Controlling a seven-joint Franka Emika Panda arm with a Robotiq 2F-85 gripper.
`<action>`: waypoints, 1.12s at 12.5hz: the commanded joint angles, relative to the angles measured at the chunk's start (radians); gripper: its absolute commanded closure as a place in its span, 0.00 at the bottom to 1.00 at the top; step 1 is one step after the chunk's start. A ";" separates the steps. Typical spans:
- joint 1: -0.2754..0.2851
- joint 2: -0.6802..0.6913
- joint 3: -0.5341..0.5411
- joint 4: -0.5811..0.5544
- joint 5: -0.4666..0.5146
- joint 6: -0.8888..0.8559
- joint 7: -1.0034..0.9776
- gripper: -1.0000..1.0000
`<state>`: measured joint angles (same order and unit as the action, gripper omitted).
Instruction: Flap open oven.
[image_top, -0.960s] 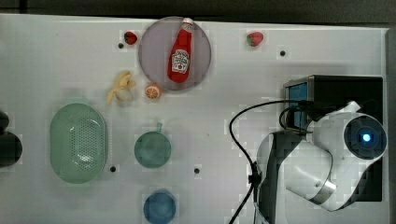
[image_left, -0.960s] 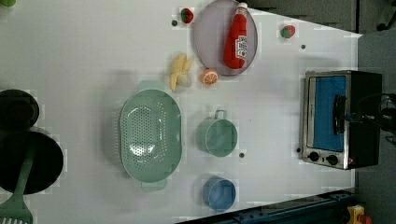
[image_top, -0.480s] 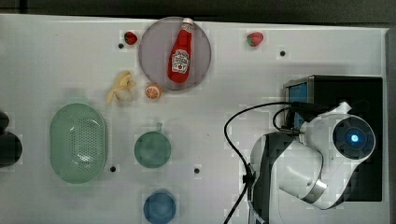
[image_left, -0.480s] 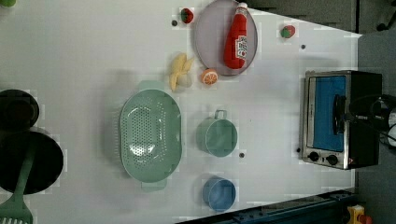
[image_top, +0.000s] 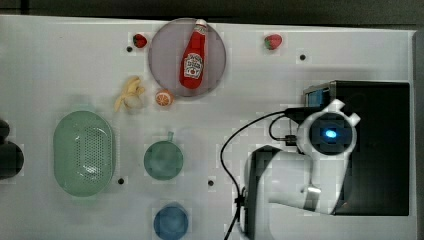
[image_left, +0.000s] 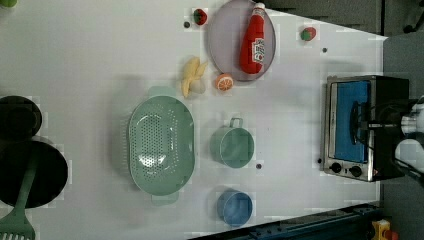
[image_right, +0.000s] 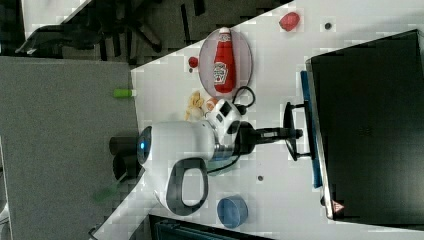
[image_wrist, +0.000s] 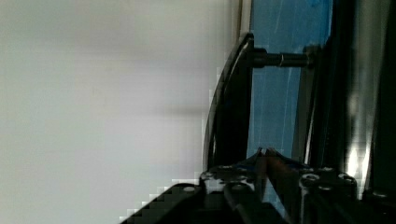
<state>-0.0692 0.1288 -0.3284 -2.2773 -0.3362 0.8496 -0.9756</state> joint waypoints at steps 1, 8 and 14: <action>0.070 0.028 0.065 -0.048 -0.113 0.007 0.260 0.83; 0.137 0.167 0.147 -0.046 -0.477 -0.012 0.739 0.83; 0.244 0.305 0.167 -0.004 -0.676 -0.120 1.102 0.83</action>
<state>0.1564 0.4456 -0.1602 -2.2832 -1.0107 0.7554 -0.0146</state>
